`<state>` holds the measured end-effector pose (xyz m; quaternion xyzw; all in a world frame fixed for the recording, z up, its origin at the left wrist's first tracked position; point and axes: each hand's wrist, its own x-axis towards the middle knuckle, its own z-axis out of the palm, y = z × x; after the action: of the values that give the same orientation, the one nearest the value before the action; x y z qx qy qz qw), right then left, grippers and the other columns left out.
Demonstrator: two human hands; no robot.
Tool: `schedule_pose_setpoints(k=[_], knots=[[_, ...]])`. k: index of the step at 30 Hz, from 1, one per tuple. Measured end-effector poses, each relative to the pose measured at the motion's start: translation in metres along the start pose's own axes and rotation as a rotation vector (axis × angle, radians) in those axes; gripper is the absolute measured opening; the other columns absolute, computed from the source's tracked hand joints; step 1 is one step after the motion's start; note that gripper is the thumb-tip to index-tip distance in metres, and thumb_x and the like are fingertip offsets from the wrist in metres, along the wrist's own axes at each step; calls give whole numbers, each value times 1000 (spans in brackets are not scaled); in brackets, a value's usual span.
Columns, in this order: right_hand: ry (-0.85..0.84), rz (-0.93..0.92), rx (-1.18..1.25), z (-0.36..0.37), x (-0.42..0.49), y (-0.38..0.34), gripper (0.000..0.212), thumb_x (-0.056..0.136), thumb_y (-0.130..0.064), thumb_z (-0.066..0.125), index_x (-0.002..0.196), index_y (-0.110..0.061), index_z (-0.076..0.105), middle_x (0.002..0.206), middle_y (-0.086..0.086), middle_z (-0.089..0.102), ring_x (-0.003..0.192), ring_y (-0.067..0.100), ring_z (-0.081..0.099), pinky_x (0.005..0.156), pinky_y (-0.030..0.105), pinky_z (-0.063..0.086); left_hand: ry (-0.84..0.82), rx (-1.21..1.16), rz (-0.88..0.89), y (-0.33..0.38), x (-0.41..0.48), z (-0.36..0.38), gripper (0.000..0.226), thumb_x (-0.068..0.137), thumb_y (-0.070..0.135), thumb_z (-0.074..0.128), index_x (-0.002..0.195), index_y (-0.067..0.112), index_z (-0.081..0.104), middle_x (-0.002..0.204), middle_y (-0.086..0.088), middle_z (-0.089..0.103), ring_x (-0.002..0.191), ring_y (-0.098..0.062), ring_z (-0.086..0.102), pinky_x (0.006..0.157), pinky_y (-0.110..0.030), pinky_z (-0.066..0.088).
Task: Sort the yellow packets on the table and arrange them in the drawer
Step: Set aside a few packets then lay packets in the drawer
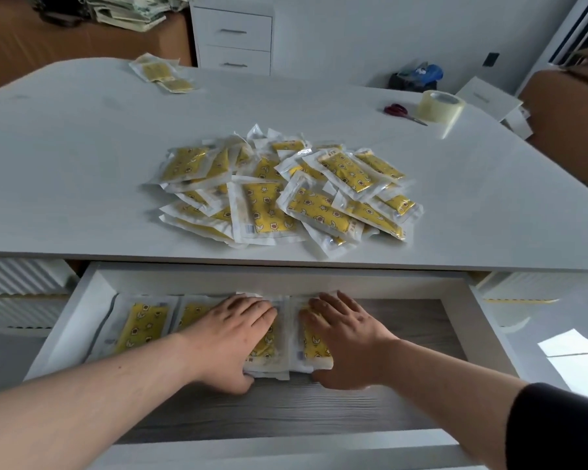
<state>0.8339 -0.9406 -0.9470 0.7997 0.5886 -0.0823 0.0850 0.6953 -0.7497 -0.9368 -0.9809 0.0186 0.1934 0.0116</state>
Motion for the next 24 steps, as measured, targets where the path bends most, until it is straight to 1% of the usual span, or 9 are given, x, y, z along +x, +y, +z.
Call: schedule_pose_setpoints(k=[1,3,5,8,11,18,20,22,24], knots=[[6,4,-7,0,0,0,100,74,-74,47,152,-15,29,160,14,28,150,34,17,119,48,-4,-3,-4,0,-1,0,1,104,81,57,51,155,15,-10,163,-7,-16,149,-24,-15,110,-35,-21],[4,2,-9,2,0,0,99,75,-75,45,153,-16,28,162,15,22,151,34,12,119,48,-7,-22,-6,4,-3,-1,3,106,81,64,49,155,16,-9,163,-6,-16,150,-23,-14,111,-35,-20],[-8,-4,7,1,-1,2,99,77,-77,42,155,-21,21,165,12,10,153,30,1,121,49,-8,-31,-16,1,-5,-1,5,108,81,73,43,155,17,-10,163,-6,-18,149,-23,-16,112,-34,-20],[-9,7,55,-5,-5,9,95,79,-77,44,156,-29,15,166,5,0,153,24,-6,121,41,-10,0,-39,-6,-6,-1,5,103,82,74,42,155,21,-9,163,-4,-19,149,-22,-19,111,-35,-21],[-27,2,64,-5,-9,12,95,78,-78,46,156,-35,11,166,1,-2,153,23,-7,117,37,-9,19,-34,22,-5,-1,4,101,82,71,47,156,26,-5,163,0,-17,149,-20,-19,112,-35,-22],[-54,3,48,-1,-6,6,95,82,-74,48,156,-30,8,166,6,-4,153,26,-8,117,38,-10,61,-62,12,0,1,4,91,86,61,49,156,25,2,165,0,-7,150,-18,-12,110,-32,-21],[-57,13,62,0,-7,7,94,82,-73,48,156,-29,10,166,6,-1,153,26,-6,116,37,-10,33,-76,12,-2,1,4,91,86,62,49,156,27,3,165,1,-7,150,-18,-10,111,-31,-18],[-63,14,82,-2,-8,8,94,81,-74,49,156,-30,12,166,5,0,153,24,-5,116,36,-9,-13,-83,14,-4,0,3,95,85,68,48,156,28,0,164,2,-11,150,-19,-11,113,-32,-16],[-51,50,145,-5,-9,10,92,81,-74,50,155,-31,16,166,2,3,153,22,-2,119,36,-3,-11,-102,-5,-7,0,2,95,86,71,45,156,28,-2,164,3,-14,150,-18,-12,112,-33,-16]])
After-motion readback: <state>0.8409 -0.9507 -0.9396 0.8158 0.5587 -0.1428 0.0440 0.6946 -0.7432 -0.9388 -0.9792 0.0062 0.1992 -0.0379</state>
